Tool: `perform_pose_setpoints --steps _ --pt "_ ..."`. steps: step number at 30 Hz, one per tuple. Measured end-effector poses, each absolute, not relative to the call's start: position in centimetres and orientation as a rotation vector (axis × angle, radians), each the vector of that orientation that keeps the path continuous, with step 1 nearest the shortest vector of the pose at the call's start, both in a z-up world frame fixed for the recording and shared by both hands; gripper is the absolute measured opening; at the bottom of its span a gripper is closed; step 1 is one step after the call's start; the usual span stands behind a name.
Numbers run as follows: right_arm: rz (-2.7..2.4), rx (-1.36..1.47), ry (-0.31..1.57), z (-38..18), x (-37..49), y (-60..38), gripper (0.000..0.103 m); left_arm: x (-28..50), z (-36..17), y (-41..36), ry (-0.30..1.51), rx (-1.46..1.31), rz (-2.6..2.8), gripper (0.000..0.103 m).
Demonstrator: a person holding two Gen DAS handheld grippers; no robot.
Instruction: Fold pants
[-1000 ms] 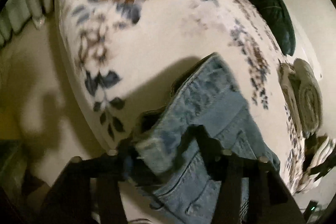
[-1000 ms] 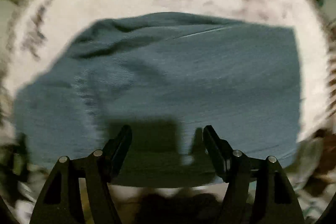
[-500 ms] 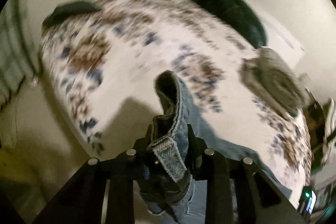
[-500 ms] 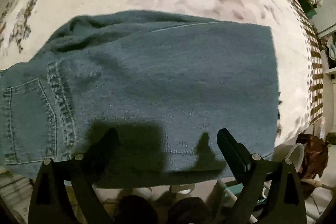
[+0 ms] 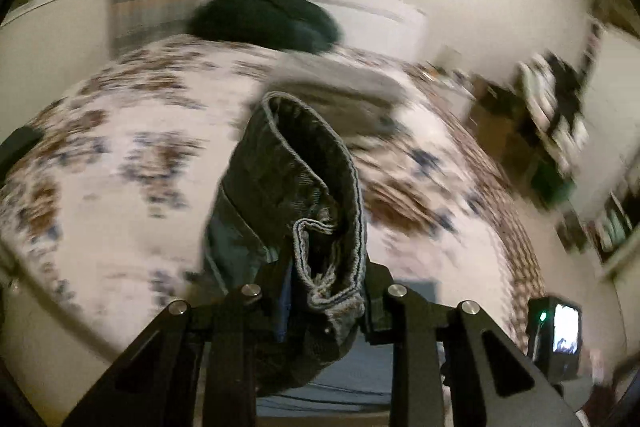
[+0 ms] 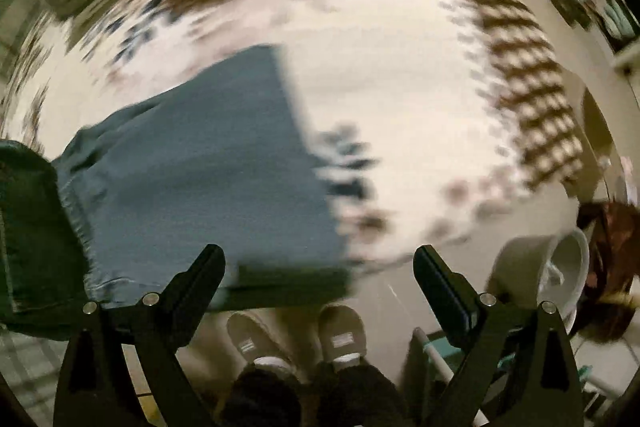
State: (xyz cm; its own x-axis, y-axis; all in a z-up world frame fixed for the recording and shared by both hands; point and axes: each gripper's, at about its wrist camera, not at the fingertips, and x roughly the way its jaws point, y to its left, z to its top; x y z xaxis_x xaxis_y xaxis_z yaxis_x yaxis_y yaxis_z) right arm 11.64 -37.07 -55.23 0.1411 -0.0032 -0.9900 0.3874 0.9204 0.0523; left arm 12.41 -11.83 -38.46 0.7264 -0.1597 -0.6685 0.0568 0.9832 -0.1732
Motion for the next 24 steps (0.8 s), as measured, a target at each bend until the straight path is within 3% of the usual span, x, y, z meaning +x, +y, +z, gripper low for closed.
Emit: perform_pose_setpoints --steps 9,17,18,19,20,21,24 --pt "-0.473 0.461 1.412 -56.6 7.0 -47.8 0.097 13.0 -46.5 -24.8 0.924 0.004 -0.282 0.02" --pt "-0.483 0.531 1.378 -56.3 6.0 -51.0 0.097 13.9 -49.8 -28.1 1.115 0.056 -0.274 0.033" --pt "-0.482 0.538 1.375 -56.0 5.9 -51.1 0.097 13.8 -49.4 -28.1 1.119 0.055 -0.272 0.037" --pt "-0.478 0.544 1.373 -55.9 6.0 -51.2 0.097 14.0 -48.8 -27.9 1.128 0.048 -0.273 0.054" --pt "-0.468 0.555 1.368 -55.7 6.1 -51.4 0.097 14.1 -48.3 -27.7 1.135 0.043 -0.274 0.079" --pt "-0.461 0.561 1.364 -55.3 6.2 -51.3 0.097 14.2 -48.1 -27.6 1.138 0.041 -0.27 0.085" --pt "-0.388 0.614 1.326 -54.1 7.0 -51.1 0.097 14.4 -46.0 -25.2 1.13 0.012 -0.245 0.087"
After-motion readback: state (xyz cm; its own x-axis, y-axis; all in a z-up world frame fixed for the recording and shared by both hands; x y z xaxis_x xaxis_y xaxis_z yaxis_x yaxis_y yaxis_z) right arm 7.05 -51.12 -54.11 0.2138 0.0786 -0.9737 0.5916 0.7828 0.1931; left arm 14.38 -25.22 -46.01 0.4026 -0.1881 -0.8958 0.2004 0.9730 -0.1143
